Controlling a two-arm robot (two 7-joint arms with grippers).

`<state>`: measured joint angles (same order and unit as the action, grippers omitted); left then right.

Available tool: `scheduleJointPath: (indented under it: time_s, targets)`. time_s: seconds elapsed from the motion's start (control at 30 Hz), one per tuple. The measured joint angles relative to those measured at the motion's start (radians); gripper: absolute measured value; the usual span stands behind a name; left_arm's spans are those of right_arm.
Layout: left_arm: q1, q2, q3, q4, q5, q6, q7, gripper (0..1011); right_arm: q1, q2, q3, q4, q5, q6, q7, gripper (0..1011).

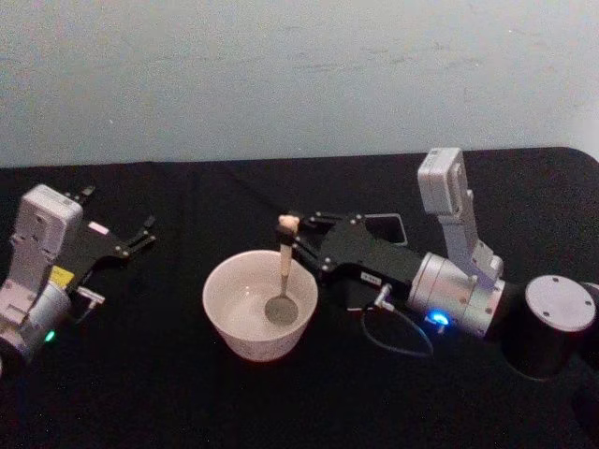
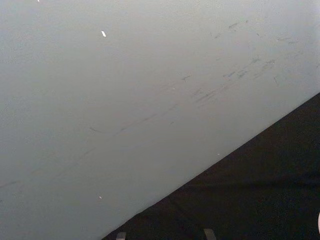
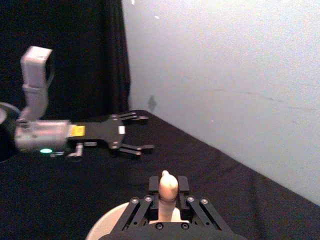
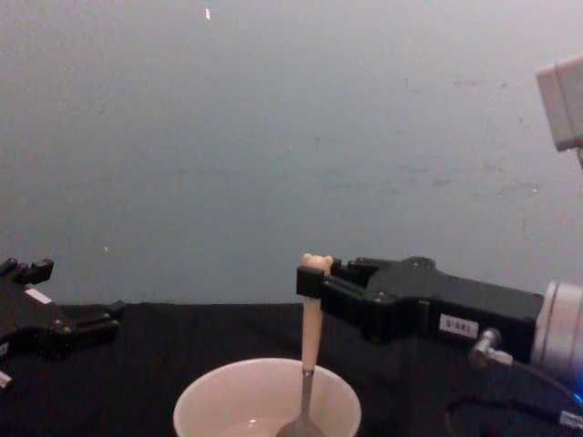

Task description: Pick up the stirring spoon with one hand, stir inside the cup, then place it back in its original position.

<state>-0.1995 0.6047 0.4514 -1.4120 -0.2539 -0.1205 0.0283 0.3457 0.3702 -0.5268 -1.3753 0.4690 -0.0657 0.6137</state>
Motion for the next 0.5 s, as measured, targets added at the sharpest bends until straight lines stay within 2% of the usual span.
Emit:
scheduleJointPath:
  time_s: [0.23, 0.5]
  targets:
    - [0.0, 0.0, 0.0, 0.0, 0.0, 0.0, 0.0, 1001, -0.036, 0.024, -0.018, -0.056, 0.029, 0.014, 0.029, 214]
    - [0.0, 0.0, 0.0, 0.0, 0.0, 0.0, 0.0, 1001, -0.031, 0.011, -0.049, -0.048, 0.031, 0.018, 0.032, 214]
